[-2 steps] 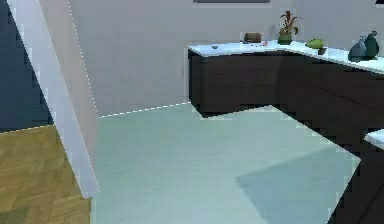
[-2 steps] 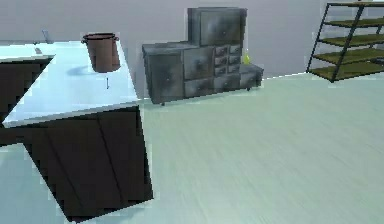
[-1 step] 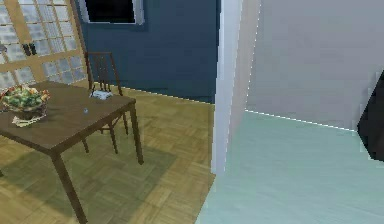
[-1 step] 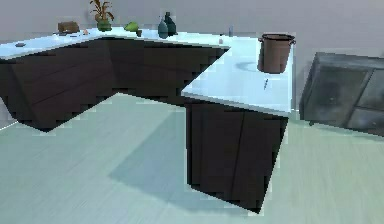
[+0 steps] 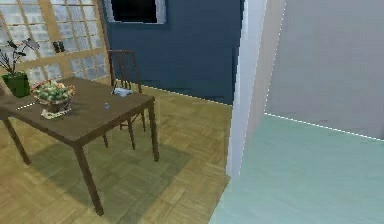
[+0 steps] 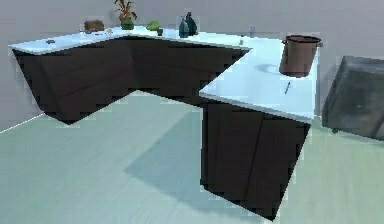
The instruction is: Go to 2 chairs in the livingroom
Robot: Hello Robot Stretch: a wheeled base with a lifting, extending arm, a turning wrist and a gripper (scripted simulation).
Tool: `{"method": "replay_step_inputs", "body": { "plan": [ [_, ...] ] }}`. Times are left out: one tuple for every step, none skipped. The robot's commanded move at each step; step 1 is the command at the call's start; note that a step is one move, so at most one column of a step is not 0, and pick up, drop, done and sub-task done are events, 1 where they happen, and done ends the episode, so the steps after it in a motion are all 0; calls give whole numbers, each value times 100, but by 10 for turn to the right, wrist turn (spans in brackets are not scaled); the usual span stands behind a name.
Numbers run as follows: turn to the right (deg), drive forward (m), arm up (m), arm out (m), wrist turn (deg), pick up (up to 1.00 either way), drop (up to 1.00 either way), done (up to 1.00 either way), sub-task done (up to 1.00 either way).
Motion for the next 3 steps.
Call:
{"method": "replay_step_inputs", "body": {
  "plan": [
    [0, 100, 0, 0, 0, 0, 0, 0, 0],
    [-270, 0, 0, 0, 0, 0, 0, 0, 0],
    [0, 10, 0, 0, 0, 0, 0, 0, 0]
  ]
}}
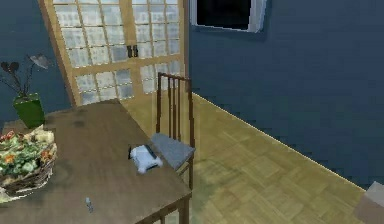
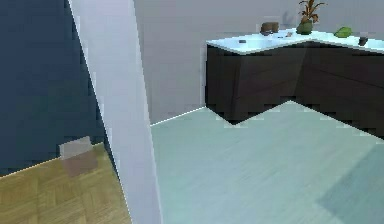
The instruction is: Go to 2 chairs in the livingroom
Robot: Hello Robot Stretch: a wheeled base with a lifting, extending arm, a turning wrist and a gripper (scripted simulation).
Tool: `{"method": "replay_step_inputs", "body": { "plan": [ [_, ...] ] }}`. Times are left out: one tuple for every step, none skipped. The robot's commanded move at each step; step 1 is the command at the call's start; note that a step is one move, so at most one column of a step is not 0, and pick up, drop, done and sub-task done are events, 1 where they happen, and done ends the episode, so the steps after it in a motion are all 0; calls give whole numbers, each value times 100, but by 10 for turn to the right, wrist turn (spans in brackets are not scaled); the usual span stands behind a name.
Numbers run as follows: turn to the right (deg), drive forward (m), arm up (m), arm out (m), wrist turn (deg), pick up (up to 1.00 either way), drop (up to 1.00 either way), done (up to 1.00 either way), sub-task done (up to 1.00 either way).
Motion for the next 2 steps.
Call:
{"method": "replay_step_inputs", "body": {
  "plan": [
    [-90, 0, 0, 0, 0, 0, 0, 0, 0],
    [0, 0, 0, 0, 0, 0, 0, 0, 100]
  ]
}}
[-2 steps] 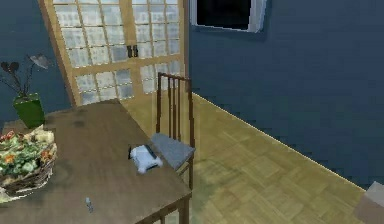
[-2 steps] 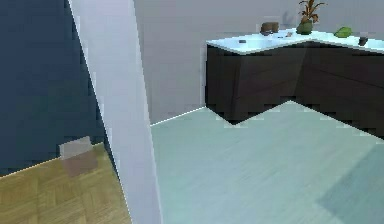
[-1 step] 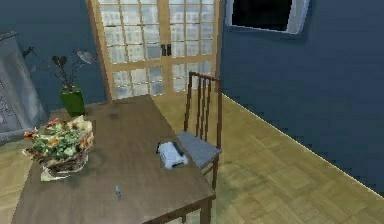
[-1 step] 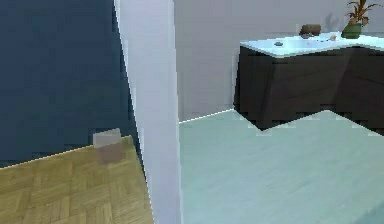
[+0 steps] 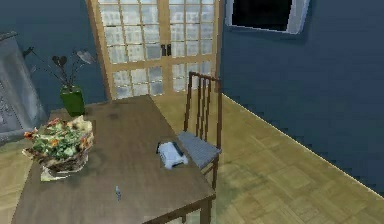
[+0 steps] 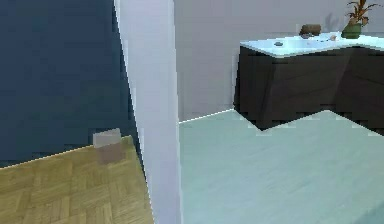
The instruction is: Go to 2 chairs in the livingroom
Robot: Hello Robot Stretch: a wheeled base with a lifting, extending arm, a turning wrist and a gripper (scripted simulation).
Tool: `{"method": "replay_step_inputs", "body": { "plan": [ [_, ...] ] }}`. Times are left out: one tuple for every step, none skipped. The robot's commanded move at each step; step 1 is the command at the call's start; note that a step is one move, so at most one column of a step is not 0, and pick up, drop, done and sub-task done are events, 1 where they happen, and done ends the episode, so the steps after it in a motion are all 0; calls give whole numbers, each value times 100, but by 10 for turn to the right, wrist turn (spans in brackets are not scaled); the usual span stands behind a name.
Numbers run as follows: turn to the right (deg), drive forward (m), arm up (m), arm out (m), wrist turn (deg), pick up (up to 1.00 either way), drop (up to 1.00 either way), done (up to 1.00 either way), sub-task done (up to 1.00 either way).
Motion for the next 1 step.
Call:
{"method": "replay_step_inputs", "body": {
  "plan": [
    [-450, 0, 0, 0, 0, 0, 0, 0, 0]
  ]
}}
